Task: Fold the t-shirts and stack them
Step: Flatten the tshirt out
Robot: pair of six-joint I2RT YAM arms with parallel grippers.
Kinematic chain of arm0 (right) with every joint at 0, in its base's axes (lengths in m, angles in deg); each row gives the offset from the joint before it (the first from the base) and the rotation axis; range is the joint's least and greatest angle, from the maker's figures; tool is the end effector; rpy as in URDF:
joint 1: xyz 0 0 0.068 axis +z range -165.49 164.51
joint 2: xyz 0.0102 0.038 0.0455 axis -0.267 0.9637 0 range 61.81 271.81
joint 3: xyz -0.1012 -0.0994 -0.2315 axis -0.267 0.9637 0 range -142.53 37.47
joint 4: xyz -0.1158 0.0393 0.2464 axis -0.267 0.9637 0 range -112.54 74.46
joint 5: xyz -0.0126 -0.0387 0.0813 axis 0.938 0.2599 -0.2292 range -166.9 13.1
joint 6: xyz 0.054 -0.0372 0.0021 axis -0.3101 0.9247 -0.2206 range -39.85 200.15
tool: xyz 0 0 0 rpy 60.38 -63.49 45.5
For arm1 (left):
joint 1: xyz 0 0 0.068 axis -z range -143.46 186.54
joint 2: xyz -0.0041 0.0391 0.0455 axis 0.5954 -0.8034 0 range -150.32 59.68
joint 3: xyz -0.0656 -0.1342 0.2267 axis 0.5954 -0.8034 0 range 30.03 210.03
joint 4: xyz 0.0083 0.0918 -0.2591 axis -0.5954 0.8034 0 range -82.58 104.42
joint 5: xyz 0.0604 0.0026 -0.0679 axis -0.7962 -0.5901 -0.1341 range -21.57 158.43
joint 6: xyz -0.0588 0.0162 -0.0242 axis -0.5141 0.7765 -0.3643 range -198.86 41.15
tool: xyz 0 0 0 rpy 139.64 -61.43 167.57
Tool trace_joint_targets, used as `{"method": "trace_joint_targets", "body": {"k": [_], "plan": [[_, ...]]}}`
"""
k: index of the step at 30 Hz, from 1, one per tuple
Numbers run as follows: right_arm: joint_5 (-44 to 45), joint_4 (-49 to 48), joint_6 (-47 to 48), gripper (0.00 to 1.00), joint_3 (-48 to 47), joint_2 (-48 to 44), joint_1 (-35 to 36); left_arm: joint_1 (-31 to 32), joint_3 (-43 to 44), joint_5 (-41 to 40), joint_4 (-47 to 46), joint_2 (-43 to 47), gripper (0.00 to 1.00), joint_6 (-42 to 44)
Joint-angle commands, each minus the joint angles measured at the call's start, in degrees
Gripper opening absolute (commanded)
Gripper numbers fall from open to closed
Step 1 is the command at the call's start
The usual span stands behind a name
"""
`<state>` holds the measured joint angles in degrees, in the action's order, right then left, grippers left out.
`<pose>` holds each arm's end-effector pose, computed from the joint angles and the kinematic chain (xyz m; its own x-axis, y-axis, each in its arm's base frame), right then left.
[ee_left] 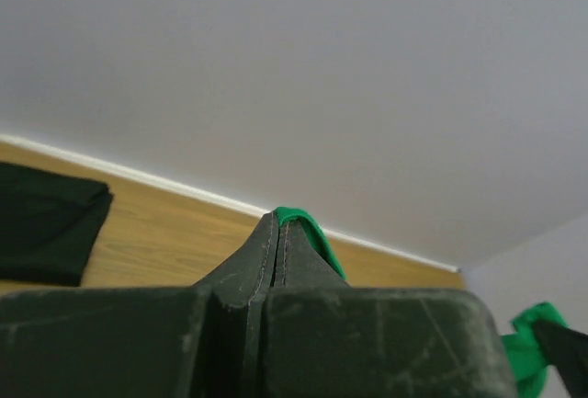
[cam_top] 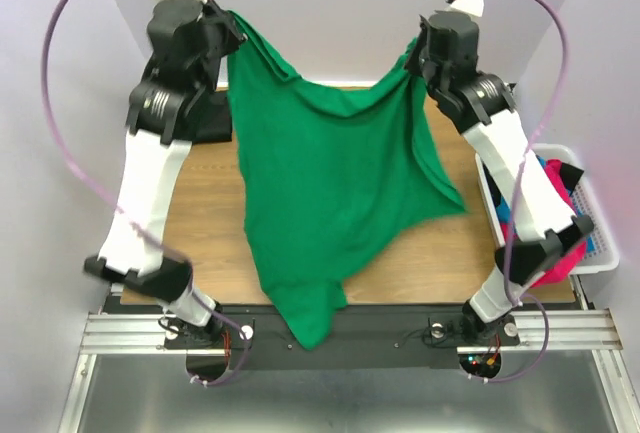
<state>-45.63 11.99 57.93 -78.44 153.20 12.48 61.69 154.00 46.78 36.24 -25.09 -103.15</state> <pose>0.3251 0.1422 0.5179 -0.1228 0.3007 -0.9458 0.1048 0.9516 0.2890 0.2608 -0.1013 0.6075 0.1214 -0.4794 -0.8692 0.1278 0.8759 -0.4653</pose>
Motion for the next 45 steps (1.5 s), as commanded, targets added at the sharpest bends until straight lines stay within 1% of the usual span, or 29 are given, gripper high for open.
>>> {"method": "trace_joint_targets", "body": {"k": [1,4,7,10,11,13,14,15,16,17,18,19,20,21,22,24,25,28,29,31,32,33,34,35,36,38,40,41,45], "plan": [[0.64,-5.78,5.24,0.0,-14.64,1.75,-2.92,-6.59,14.07,8.19,-2.36,-2.48,0.0,2.31],[1.51,-6.13,8.23,0.0,-19.94,3.44,-3.18,-7.48,18.33,11.09,-3.93,-4.17,0.0,3.81],[1.7,-6.57,9.91,0.0,-19.97,2.22,-3.27,-7.83,15.8,11.46,-6.75,-0.94,0.0,5.04],[-0.32,-6.92,10.09,0.0,-13.57,-1.91,-3.27,-7.92,8.34,10.14,-8.95,4.34,0.0,5.57],[-0.76,-6.93,10.09,0.0,-7.54,-3.14,-3.27,-7.92,2.48,9.61,-9.74,6.01,0.0,6.1],[-0.07,-7.1,8.69,0.0,0.38,-8.22,-3.27,-7.92,-4.39,9.0,-10.88,11.35,0.0,6.19],[0.46,-7.19,7.9,0.0,4.43,-10.25,-3.27,-7.92,-13.91,8.3,-11.5,13.47,0.0,5.67],[1.85,-7.54,7.2,0.0,13.35,-12.01,-3.27,-7.92,-19.84,7.77,-12.37,16.1,0.0,5.05],[2.13,-8.41,5.97,0.0,17.44,-15.42,-3.36,-7.92,-26.08,7.41,-15.08,21.52,0.0,3.74],[2.31,-8.77,5.17,0.0,21.31,-16.85,-3.36,-7.83,-38.58,6.28,-16.06,24.36,0.0,2.25],[2.74,-9.29,4.21,0.0,25.79,-18.17,-3.36,-7.83,-44.54,5.05,-16.6,29.7,0.0,0.23],[2.66,-9.39,1.94,0.0,33.14,-19.57,-3.36,-7.83,-50.43,3.99,-17.3,32.28,0.0,-1.79],[2.49,-9.56,0.7,0.0,37.39,-21.76,-3.36,-7.83,-60.84,2.07,-16.96,34.56,0.0,-8.07],[1.87,-9.74,-0.79,0.0,41.0,-22.92,-3.36,-7.83,-65.9,2.4,-16.78,36.76,0.0,-10.83],[1.52,-9.65,-3.33,0.01,48.26,-23.89,-3.36,-7.83,-75.61,5.27,-17.82,40.7,0.0,-15.47],[-2.32,-9.56,-6.59,0.01,55.24,-27.57,-3.36,-7.74,-84.46,8.97,-18.27,45.28,0.0,-19.89],[-4.7,-9.65,-10.26,0.02,63.02,-28.89,-3.36,-7.74,-91.89,12.56,-17.84,46.27,0.0,-23.05],[-12.97,-9.56,-15.64,0.1,72.56,-32.85,-3.36,-7.74,-100.73,15.4,-12.84,47.51,0.0,-28.42],[-14.64,-9.48,-16.53,0.21,77.29,-33.29,-3.36,-7.74,-101.54,15.76,-11.34,47.42,0.0,-29.48],[-18.78,-8.86,-17.68,0.46,80.05,-34.17,-3.44,-7.66,-101.46,16.37,-6.96,47.94,0.11,-30.64],[-19.74,-8.51,-18.99,0.79,80.75,-34.35,-3.36,-7.66,-100.42,16.81,-6.24,48.55,0.3,-30.64],[-21.49,-8.25,-19.0,0.98,80.76,-34.61,-3.36,-7.66,-99.28,16.55,-5.1,49.17,0.59,-30.64],[-22.03,-7.29,-18.92,1.0,80.15,-35.14,-3.36,-7.66,-96.39,15.86,-3.17,50.39,0.71,-30.38],[-22.3,-6.67,-18.57,1.0,79.45,-35.49,-3.36,-7.66,-94.8,15.33,-2.11,50.84,0.95,-30.11],[-22.48,-5.53,-17.95,1.0,77.7,-35.84,-3.36,-7.66,-93.04,14.71,-0.01,51.63,0.99,-29.68],[-21.26,-4.56,-16.9,1.0,76.2,-36.81,-3.36,-7.66,-88.83,12.87,1.76,52.16,0.99,-29.32],[-18.71,-2.54,-16.11,1.0,74.26,-36.64,-3.44,-7.66,-87.23,12.33,1.77,52.34,0.99,-29.15],[-17.65,-1.31,-15.75,1.0,71.47,-36.12,-3.36,-7.66,-85.83,11.98,1.42,52.25,0.99,-28.62],[-11.08,0.11,-15.66,1.0,68.29,-32.44,-3.36,-7.57,-83.27,13.03,-4.28,47.78,0.99,-26.69]]}}
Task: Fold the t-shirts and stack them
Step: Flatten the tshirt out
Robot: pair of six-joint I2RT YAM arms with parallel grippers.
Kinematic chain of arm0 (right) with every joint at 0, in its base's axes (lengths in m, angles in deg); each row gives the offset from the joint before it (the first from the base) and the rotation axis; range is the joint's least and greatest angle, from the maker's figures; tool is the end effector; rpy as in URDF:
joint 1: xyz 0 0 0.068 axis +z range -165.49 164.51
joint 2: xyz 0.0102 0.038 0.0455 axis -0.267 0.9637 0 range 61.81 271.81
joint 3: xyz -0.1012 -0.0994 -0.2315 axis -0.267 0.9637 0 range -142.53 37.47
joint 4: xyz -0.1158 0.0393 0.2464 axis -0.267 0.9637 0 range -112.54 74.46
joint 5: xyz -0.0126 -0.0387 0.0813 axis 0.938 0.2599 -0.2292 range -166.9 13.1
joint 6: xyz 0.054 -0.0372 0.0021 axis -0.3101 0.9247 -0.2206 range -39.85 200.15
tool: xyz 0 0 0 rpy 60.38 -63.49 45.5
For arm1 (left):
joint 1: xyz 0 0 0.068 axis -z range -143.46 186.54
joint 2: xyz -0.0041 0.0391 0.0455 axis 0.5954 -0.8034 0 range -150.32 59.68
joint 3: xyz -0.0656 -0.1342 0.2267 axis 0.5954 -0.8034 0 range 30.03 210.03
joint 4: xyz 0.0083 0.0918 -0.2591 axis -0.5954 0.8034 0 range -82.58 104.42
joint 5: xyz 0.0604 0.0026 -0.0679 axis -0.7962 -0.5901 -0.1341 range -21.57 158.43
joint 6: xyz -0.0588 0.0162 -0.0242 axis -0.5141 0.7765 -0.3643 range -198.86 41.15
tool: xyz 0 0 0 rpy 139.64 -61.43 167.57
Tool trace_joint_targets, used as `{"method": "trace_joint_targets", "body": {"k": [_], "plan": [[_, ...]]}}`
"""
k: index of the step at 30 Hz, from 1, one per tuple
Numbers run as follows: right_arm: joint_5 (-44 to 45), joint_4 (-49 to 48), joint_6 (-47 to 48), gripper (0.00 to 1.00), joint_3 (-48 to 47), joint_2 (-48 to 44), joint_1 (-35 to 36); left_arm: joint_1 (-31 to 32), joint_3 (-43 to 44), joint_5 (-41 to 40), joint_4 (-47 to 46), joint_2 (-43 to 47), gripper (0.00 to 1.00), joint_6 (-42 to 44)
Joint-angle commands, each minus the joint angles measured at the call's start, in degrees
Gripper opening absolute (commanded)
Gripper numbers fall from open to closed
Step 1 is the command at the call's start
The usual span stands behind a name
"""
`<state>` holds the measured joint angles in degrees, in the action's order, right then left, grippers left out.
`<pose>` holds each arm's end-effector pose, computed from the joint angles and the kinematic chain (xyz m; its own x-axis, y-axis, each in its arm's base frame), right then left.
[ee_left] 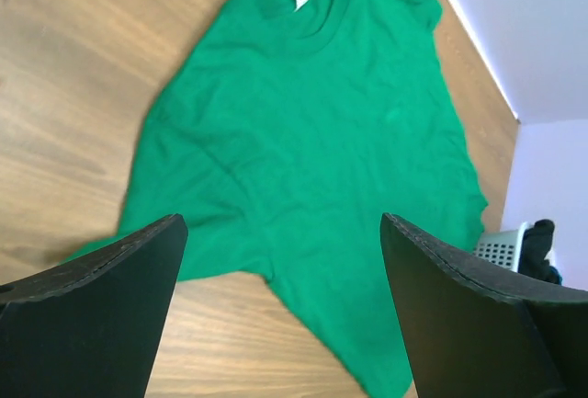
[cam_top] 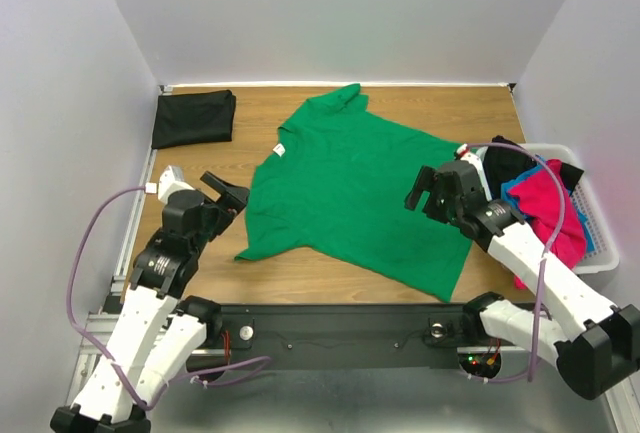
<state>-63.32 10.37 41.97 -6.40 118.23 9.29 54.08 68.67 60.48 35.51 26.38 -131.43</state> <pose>0.2122 0.0846 0.2461 -0.6679 0.3534 -0.6549 0.1973 0.9326 0.3021 0.1629 -0.0439 0.2932 -0.3644 -0.7097 -0.6029 -0.1853 0.6898 -0.6999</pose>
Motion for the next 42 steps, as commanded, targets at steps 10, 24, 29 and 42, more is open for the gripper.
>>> {"method": "trace_joint_targets", "body": {"k": [10,24,29,42], "plan": [[14.73,-0.82,0.38,1.0,-19.72,27.93,-3.22,4.6,26.11,1.17,-21.24,-50.21,0.97,16.7],[5.84,-4.52,9.34,1.0,-42.15,57.28,-12.38,5.22,89.06,1.71,-0.86,-105.63,0.94,29.99],[3.56,-4.69,11.1,1.0,-47.87,63.71,-12.73,3.03,88.39,1.79,-0.23,-107.06,0.94,29.03],[-4.96,-4.6,14.35,1.0,-63.16,77.86,-12.65,-7.16,76.97,-0.32,1.44,-104.7,0.94,25.42]]}}
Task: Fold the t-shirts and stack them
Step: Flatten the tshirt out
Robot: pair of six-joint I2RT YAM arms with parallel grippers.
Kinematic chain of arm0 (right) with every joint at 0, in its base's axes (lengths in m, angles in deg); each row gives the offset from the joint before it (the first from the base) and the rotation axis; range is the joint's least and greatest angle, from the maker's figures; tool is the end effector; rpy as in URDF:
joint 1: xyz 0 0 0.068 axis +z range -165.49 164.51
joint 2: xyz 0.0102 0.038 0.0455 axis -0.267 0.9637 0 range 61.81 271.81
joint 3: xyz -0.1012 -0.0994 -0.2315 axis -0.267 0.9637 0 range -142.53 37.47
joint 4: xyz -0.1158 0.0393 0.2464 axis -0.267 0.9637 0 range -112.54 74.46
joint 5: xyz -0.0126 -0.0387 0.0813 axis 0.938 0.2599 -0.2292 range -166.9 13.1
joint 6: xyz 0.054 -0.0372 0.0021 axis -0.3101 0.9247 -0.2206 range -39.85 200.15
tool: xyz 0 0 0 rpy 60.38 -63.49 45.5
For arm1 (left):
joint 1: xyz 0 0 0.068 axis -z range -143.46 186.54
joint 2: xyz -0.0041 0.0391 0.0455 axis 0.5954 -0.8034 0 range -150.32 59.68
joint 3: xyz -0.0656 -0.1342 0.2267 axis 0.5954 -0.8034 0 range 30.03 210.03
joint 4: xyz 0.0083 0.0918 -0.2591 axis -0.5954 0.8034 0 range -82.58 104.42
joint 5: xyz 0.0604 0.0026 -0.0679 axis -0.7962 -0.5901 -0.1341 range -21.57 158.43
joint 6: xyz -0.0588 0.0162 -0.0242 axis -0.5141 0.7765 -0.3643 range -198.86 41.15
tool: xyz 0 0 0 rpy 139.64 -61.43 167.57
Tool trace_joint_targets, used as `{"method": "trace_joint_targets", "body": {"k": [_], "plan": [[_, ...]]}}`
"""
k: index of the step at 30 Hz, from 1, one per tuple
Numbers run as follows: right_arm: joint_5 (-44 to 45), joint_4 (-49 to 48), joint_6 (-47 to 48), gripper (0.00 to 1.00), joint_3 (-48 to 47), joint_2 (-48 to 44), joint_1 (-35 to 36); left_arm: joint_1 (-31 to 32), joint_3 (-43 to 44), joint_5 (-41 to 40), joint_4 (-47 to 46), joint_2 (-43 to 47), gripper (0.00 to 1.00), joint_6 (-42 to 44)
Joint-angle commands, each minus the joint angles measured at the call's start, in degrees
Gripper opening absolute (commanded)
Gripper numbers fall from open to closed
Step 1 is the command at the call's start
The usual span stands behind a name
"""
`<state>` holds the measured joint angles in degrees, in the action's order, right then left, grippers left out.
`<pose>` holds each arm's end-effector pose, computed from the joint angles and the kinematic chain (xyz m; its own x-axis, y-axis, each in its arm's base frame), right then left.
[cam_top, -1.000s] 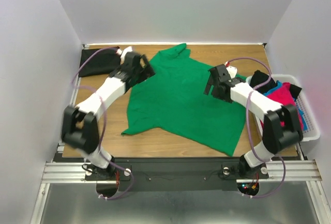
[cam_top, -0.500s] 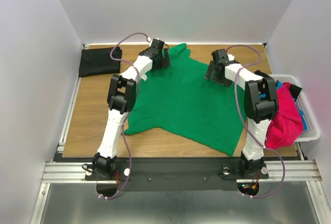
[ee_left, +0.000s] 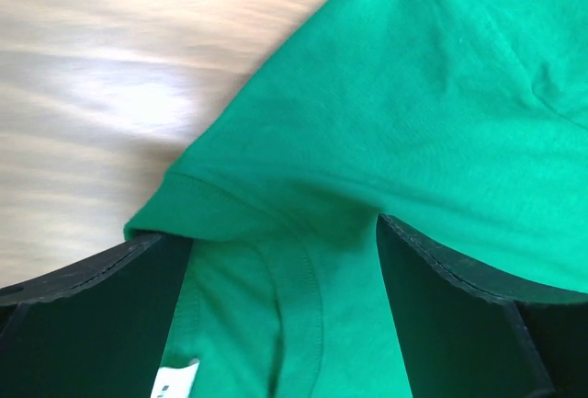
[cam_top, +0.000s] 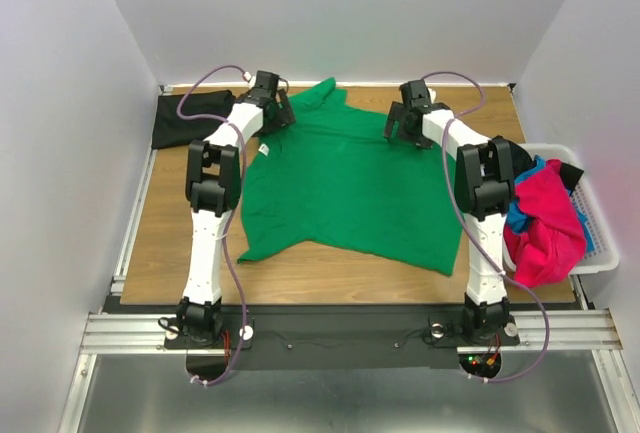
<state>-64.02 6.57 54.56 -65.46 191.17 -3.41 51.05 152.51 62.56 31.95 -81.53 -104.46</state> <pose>0.5070 0.0967 0.1524 -0.7619 0.2676 -0.5899 0.2755 0.9581 0.0788 0.5637 -0.1403 0.1657 -0.6748 -0.2695 -0.6871 -0.1270 0.9595 -0.2516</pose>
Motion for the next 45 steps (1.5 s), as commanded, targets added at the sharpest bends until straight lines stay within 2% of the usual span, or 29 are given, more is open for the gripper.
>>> {"method": "trace_joint_targets", "body": {"k": [1,7,13,16,21,23,24,26,27,28,29,30,31,34,35,37,38,41,45], "plan": [[-4.27,-0.8,1.94,1.0,-4.99,5.72,0.05,-4.48,-8.12,-2.39,5.0,3.22,0.94,-1.9],[-9.01,-0.8,2.73,1.0,-13.6,12.39,0.05,-5.01,-14.37,-0.46,0.6,7.52,0.94,-2.17],[-7.62,-0.71,4.05,1.0,-18.26,14.25,0.05,-5.01,-8.85,-2.22,4.1,7.53,0.94,-3.31],[-7.96,-0.71,4.75,1.0,-16.87,10.58,0.14,-4.83,-8.56,0.24,4.47,9.54,0.94,-3.05],[-6.91,0.6,5.37,1.0,-11.6,-0.05,0.32,-2.55,-13.74,-1.42,4.12,22.44,0.94,-1.9],[-4.29,1.04,4.67,1.0,-7.13,-8.04,0.67,-1.06,-18.3,-3.0,3.86,31.75,0.94,-3.04],[-3.84,1.04,3.88,1.0,-1.19,-10.94,0.84,-0.71,-25.11,-3.7,3.33,35.35,0.94,-4.61],[-2.78,1.04,2.39,1.0,5.34,-20.26,1.19,-0.26,-33.22,-3.27,2.19,46.33,0.94,-7.25],[-2.6,1.04,0.99,1.0,13.64,-23.07,1.54,-0.26,-42.14,-3.62,2.01,49.94,0.94,-10.83],[-1.38,0.87,-0.42,1.0,17.47,-29.54,1.81,0.0,-47.28,-4.15,1.57,57.55,0.94,-12.7],[-1.02,0.87,-2.61,1.0,21.94,-32.39,1.98,0.0,-51.85,-4.5,1.31,61.28,0.95,-14.19],[-1.11,0.78,-3.59,1.0,25.82,-35.72,2.42,0.0,-60.6,-4.5,1.13,64.88,0.95,-15.86],[-0.76,0.08,-4.38,1.0,33.25,-40.98,2.51,0.52,-64.34,-4.59,2.35,71.53,0.95,-18.49],[-0.32,0.08,-6.4,1.0,43.65,-48.57,2.95,1.23,-75.84,-5.64,7.69,82.1,0.95,-23.16],[-0.4,0.08,-7.37,1.0,45.44,-53.64,2.95,1.4,-78.24,-5.65,9.11,84.32,0.95,-23.78],[-1.54,-0.01,-8.08,1.0,48.78,-57.88,3.04,2.1,-83.7,-4.51,12.62,89.49,0.98,-26.23],[-1.98,-0.1,-8.6,1.0,50.97,-60.6,3.04,3.5,-86.5,-0.85,12.12,90.92,0.98,-27.73],[-3.74,0.08,-9.05,1.0,52.74,-62.82,3.04,6.76,-90.03,2.52,10.71,93.48,0.98,-31.33],[-3.92,0.08,-10.36,1.0,53.8,-63.79,3.04,9.58,-95.13,4.63,9.14,91.03,0.98,-34.16]]}}
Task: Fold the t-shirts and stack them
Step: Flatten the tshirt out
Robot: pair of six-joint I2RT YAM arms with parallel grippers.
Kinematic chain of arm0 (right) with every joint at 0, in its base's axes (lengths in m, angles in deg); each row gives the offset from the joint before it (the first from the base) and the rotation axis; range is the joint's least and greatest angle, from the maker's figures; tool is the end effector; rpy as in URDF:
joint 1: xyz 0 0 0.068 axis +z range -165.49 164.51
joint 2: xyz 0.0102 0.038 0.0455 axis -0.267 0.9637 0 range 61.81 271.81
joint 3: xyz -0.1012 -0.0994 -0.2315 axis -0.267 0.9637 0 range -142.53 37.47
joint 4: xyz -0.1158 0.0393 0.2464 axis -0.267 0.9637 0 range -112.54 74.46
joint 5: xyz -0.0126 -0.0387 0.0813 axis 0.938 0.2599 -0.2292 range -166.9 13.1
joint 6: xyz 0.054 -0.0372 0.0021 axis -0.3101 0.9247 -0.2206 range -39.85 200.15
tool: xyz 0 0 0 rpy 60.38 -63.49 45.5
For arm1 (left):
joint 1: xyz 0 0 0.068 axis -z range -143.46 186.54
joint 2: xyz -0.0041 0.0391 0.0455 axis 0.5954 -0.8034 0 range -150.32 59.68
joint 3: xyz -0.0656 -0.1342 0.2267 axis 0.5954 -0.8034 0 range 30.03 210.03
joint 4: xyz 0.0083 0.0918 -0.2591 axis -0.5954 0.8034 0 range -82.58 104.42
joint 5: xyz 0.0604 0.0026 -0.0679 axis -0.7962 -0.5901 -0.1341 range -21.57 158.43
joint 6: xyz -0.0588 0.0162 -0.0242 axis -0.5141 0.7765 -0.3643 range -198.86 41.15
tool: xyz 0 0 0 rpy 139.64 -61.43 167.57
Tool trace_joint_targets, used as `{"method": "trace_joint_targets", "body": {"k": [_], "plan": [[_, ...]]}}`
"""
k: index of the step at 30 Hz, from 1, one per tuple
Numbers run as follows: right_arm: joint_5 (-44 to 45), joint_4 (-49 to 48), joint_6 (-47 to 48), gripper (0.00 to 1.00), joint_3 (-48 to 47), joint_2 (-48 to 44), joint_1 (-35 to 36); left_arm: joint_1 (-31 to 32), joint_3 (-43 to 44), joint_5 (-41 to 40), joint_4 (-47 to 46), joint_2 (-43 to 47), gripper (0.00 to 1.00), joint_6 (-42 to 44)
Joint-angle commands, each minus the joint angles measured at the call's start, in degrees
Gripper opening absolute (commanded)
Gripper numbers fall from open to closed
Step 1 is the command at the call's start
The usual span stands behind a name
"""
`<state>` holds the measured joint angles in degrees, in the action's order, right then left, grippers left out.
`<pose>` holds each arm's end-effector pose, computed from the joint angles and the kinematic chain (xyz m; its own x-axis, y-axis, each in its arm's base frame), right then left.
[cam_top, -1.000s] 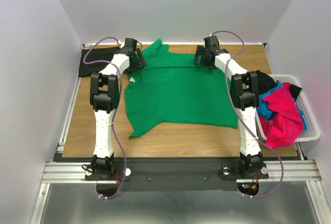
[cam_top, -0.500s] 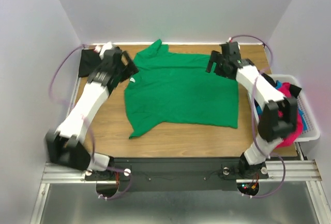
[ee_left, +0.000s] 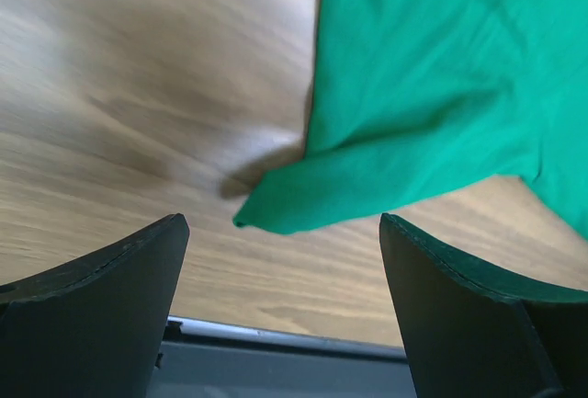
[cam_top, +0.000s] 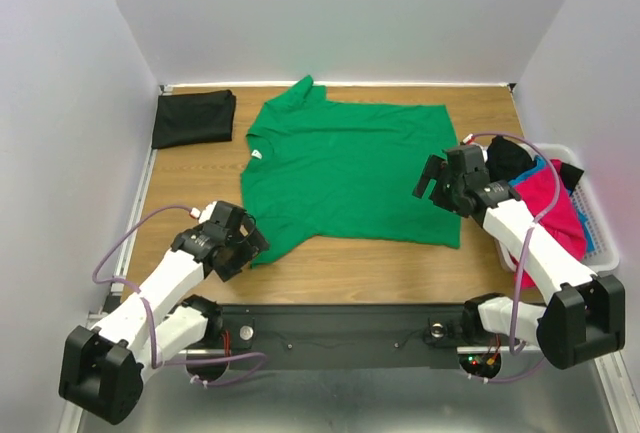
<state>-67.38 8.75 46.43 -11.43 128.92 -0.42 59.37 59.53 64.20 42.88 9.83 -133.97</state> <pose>0.2573 0.0604 0.2365 -0.6953 0.3798 -0.6101 0.2806 0.9250 0.2561 0.1722 -0.0683 0.1765 -0.7220 -0.5837 -0.3715 -0.4260 0.7981 -0.4261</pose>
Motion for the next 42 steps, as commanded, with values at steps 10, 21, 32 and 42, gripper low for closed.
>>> {"method": "trace_joint_targets", "body": {"k": [10,21,32,42], "plan": [[0.5,-2.02,-4.08,1.0,1.18,-1.46,0.05,4.24,-6.82,1.95,-7.86,-3.14,0.6,-10.37],[-0.47,2.45,-6.8,1.0,5.83,-6.46,0.05,6.08,-3.04,3.87,-6.11,-4.92,0.0,-9.65],[6.21,12.3,-15.85,1.0,9.43,-11.56,-0.22,12.85,-7.78,8.88,3.47,10.29,0.0,-21.62],[10.17,13.1,-20.25,1.0,11.56,-6.03,-0.66,13.03,-4.45,5.64,6.28,13.99,0.0,-21.62]]}}
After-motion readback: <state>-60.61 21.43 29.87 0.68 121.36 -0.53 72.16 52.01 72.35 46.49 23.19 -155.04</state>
